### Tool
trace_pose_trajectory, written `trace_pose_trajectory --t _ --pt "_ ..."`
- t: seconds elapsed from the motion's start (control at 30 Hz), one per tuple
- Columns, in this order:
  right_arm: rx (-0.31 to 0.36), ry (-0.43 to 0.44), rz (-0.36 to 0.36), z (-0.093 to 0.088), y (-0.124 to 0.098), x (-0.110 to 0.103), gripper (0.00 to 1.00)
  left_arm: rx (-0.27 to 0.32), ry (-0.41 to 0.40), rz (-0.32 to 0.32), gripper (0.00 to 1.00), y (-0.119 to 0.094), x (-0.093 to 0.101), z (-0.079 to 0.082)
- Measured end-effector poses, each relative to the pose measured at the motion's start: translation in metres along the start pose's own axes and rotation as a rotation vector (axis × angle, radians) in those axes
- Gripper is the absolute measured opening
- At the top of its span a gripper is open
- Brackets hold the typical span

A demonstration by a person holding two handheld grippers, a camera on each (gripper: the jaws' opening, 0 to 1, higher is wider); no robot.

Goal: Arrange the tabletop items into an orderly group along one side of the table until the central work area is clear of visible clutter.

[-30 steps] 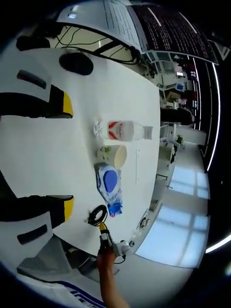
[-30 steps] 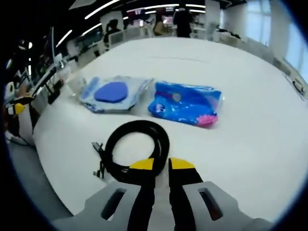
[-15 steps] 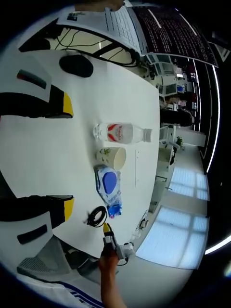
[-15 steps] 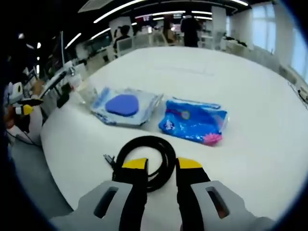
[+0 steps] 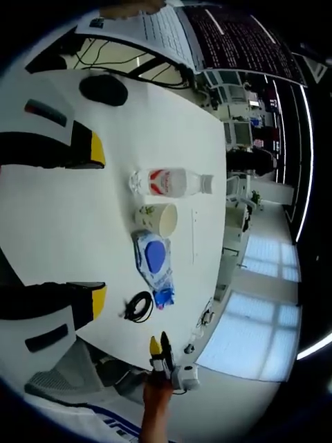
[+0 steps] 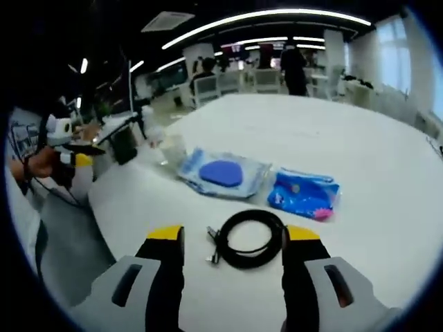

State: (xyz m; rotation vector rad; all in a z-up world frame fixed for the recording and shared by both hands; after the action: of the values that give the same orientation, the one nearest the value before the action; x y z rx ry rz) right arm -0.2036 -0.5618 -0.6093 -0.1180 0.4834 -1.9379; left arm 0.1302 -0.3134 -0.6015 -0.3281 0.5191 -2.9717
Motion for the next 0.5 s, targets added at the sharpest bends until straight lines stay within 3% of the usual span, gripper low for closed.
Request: trace_pose_trajectory --t 0.27,0.5 --pt "0.023 0.001 0.019 0.0 -0.012 -0.014 0.64 0.011 0.004 -0.004 0.67 -0.004 0.0 0.002" --pt "0.03 0.017 0.035 -0.003 -0.008 -0.016 0.65 0.015 0.006 -0.012 0.67 -0.004 0.001 0.002"
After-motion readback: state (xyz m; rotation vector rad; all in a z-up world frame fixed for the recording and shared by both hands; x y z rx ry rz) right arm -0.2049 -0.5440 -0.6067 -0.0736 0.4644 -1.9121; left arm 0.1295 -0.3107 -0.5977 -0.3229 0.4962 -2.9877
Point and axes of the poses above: the point that each gripper's makers call its tool centre point, and the gripper's own axes: y roughly forward along the fingers, x roughly to its right, z roughly out of its top, the point moved 7 cm from there along -y, roughly backward along the fingers, and after that the axes turned 12 degrees about x, right-handed, at the moved point
